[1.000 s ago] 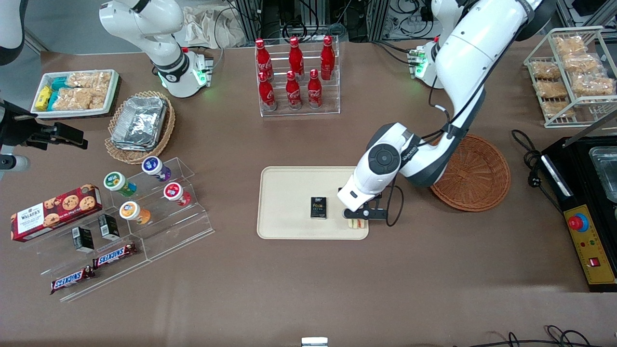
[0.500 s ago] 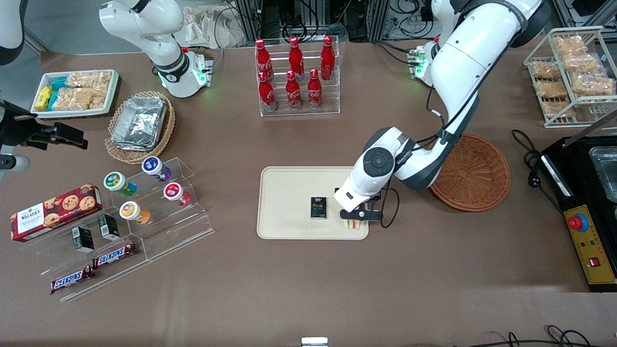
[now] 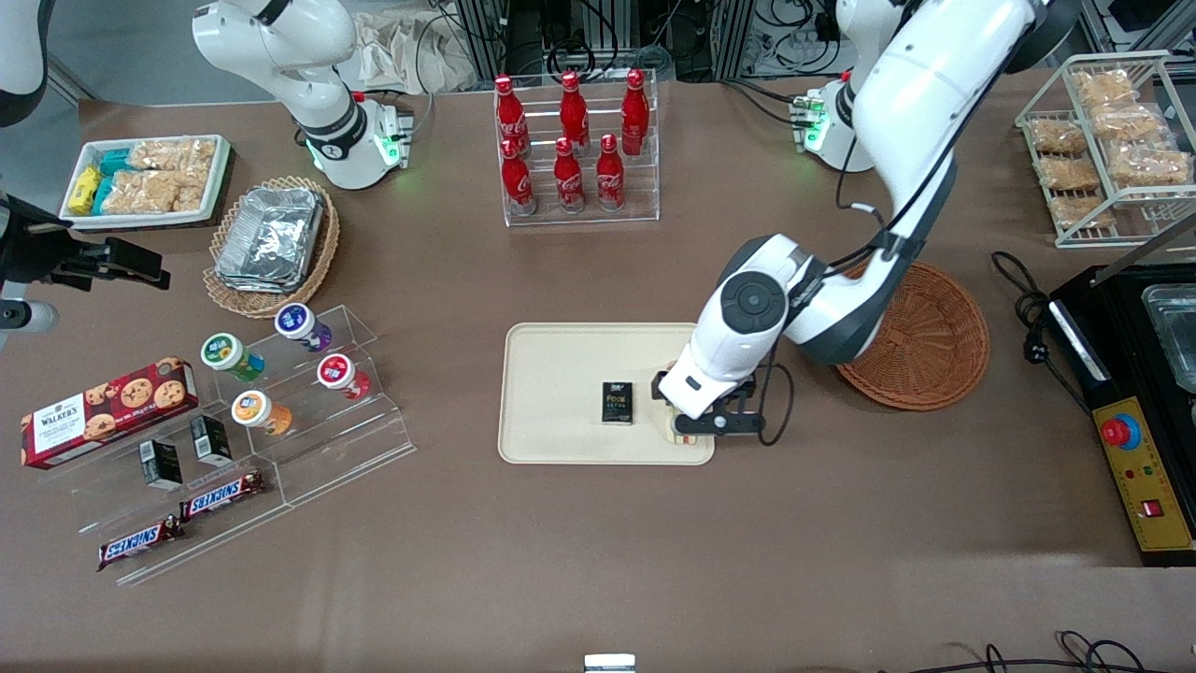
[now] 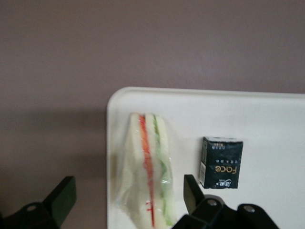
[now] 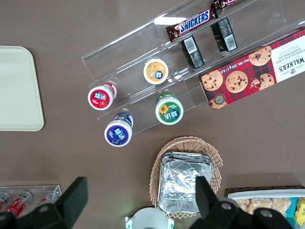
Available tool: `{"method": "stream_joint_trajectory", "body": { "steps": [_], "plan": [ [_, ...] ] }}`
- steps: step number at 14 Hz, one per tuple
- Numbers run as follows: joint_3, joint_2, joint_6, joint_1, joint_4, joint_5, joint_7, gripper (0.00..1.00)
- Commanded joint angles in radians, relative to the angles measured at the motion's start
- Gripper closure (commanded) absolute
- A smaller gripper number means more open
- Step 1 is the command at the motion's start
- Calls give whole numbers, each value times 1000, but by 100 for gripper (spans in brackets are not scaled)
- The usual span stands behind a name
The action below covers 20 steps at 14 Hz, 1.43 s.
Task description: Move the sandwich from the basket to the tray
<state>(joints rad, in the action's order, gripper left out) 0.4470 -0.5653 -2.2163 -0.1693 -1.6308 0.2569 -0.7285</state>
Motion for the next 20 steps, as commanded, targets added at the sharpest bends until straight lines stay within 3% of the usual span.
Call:
{"method": "stream_joint_trajectory", "body": {
  "steps": [1,7,14,20],
  "plan": [
    [3,129,99,54,-23,7,-25,0],
    [6,307,280,212,-17,-27,7,0],
    [3,476,529,529,-9,-155,533,0],
    [1,498,572,688,20,-166,854,0]
  ]
}}
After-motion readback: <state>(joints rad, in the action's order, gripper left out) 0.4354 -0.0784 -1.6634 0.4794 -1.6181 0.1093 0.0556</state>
